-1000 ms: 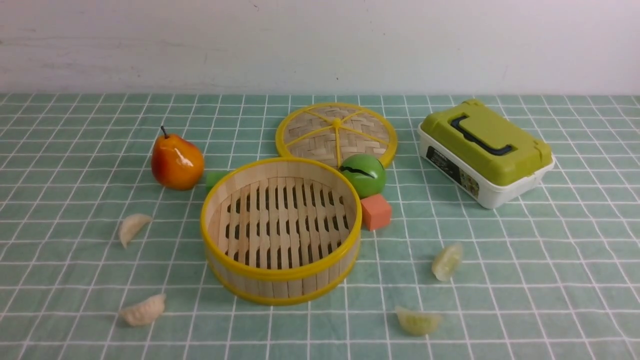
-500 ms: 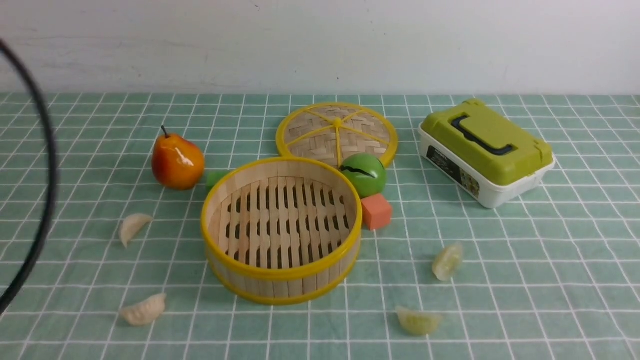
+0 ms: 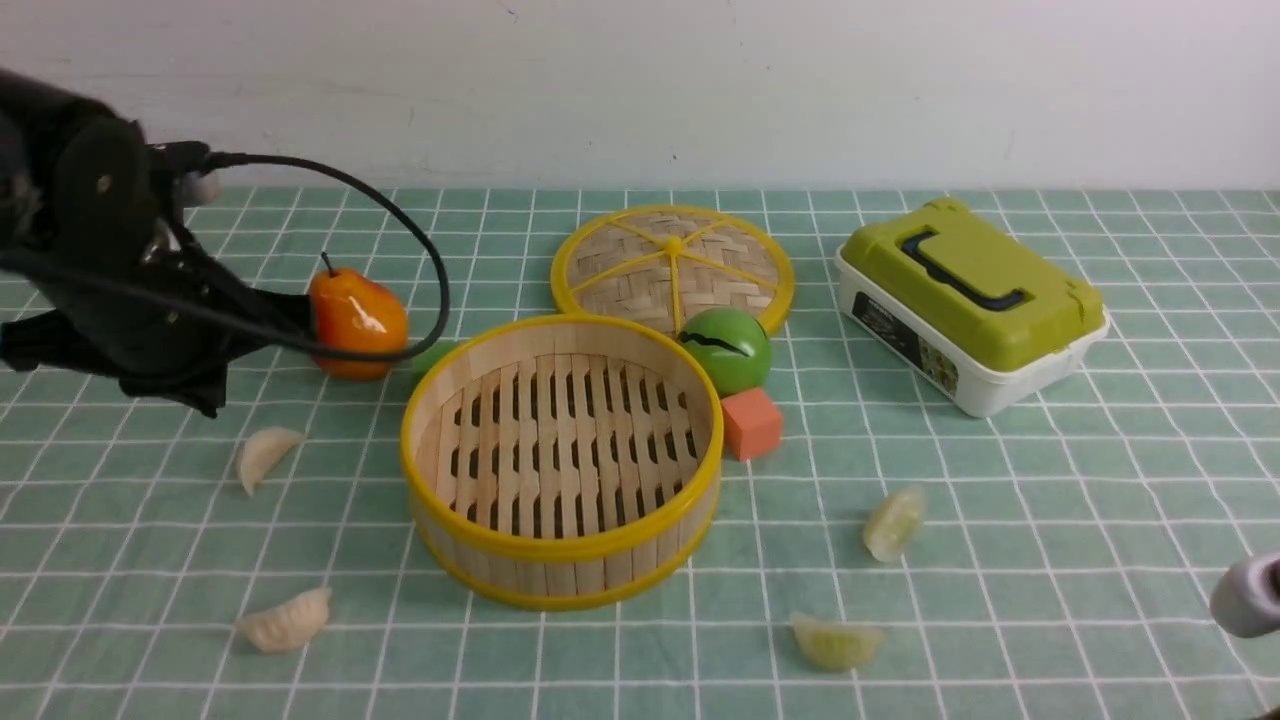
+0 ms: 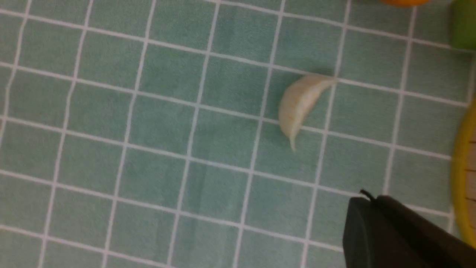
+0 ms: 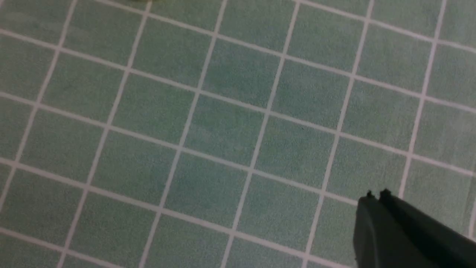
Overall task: Put the dumplings into the steamer on the table with the blue tablecloth.
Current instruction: 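Reach for and grasp a dumpling on the table with the left gripper, then place the dumpling into the bamboo steamer basket with the left gripper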
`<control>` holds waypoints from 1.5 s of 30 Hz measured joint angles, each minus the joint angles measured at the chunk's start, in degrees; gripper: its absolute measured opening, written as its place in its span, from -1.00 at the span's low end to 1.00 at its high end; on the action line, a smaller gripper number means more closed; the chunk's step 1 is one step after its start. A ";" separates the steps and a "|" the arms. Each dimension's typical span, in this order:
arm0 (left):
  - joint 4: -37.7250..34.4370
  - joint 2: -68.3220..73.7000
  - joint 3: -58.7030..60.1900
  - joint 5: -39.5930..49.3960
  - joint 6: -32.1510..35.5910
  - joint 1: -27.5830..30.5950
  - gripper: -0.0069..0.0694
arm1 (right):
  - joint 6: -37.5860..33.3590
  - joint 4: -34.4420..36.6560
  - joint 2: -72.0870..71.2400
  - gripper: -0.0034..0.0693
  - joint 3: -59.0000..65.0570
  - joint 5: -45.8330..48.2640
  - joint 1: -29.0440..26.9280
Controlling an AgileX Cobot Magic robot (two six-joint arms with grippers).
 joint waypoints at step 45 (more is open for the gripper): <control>-14.87 24.25 -22.95 -1.32 9.23 -12.45 -0.32 | -0.44 5.13 0.01 -0.81 0.00 -7.05 0.07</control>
